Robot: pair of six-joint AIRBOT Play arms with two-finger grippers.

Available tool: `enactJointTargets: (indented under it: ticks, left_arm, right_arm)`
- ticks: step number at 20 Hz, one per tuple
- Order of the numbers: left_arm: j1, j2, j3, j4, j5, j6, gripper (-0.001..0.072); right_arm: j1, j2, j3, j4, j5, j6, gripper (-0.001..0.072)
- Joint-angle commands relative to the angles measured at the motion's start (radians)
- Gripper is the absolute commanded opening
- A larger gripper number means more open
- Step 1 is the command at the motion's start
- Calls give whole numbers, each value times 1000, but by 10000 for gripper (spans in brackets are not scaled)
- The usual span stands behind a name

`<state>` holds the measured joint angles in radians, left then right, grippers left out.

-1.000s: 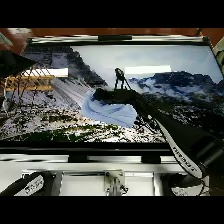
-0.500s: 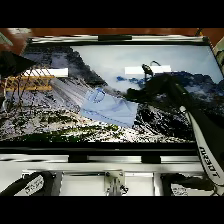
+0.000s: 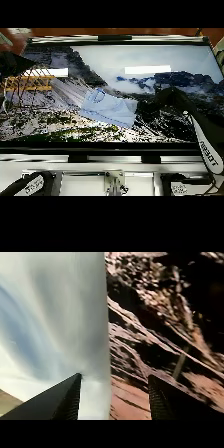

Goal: Fold the shirts.

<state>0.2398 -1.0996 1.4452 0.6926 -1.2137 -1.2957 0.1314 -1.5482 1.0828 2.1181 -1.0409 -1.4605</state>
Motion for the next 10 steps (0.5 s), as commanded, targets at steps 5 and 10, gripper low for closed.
enactJointTargets:
  ticks: [5,10]
  left_arm:
    - [1,0,0,0,10,0,36]
    - [1,0,0,0,15,-1,36]
  right_arm:
    - [21,-88,-14,321,127,-121,479]
    - [11,-91,100,451,79,-369,68]
